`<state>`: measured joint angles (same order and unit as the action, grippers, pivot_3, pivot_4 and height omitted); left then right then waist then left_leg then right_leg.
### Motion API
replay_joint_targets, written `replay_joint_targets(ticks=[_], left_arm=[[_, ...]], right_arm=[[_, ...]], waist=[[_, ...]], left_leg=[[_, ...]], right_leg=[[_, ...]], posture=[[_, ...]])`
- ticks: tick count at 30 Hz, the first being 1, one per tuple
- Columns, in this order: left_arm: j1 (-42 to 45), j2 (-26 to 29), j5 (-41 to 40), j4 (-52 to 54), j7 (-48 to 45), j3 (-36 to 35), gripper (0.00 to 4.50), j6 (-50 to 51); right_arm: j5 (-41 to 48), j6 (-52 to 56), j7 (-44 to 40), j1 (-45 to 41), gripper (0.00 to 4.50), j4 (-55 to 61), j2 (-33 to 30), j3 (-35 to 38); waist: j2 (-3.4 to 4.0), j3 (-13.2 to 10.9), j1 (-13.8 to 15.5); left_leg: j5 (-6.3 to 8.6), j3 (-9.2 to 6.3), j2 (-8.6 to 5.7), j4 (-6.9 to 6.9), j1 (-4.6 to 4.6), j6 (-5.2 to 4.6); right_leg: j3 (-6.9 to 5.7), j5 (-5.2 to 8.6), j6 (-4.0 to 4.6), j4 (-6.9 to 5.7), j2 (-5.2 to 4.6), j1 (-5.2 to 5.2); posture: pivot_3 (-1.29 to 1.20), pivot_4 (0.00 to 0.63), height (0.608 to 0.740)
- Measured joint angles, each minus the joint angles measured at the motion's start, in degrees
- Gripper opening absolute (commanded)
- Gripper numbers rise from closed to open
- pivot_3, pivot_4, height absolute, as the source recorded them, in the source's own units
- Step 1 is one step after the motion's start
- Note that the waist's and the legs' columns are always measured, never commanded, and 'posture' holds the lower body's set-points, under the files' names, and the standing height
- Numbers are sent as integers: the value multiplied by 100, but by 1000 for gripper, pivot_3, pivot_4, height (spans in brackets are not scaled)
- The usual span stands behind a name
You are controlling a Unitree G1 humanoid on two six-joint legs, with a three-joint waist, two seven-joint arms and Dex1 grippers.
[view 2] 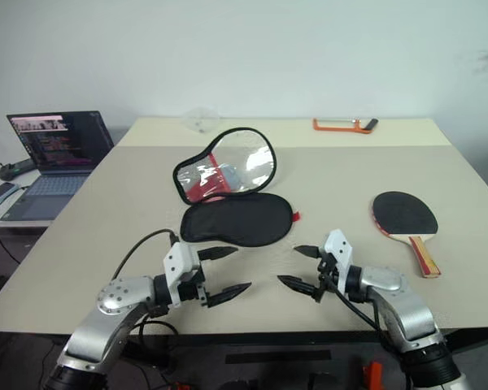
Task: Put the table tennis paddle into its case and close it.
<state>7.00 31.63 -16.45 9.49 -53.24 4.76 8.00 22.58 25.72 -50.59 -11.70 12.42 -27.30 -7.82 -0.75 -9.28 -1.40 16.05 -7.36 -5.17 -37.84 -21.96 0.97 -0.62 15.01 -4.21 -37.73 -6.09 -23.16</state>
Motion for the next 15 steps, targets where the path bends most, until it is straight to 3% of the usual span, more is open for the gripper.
replay_joint_targets(ticks=[9,15], left_arm=[[590,45,-176,-526,2,-290,4500,63],[987,868,-206,-1406,-578,-734,4500,-200]], right_arm=[[124,273,237,77,4473,471,-162,52],[407,624,365,-51,4473,1168,-328,241]], waist=[[-3,-1,11],[-2,-2,-9]], left_leg=[[8,-2,0,-4,2,-14],[8,-1,-3,-2,3,-15]], right_leg=[[-2,0,-1,-8,0,2],[-4,0,-1,-3,0,1]], posture=[[0,150,740],[0,150,740]])
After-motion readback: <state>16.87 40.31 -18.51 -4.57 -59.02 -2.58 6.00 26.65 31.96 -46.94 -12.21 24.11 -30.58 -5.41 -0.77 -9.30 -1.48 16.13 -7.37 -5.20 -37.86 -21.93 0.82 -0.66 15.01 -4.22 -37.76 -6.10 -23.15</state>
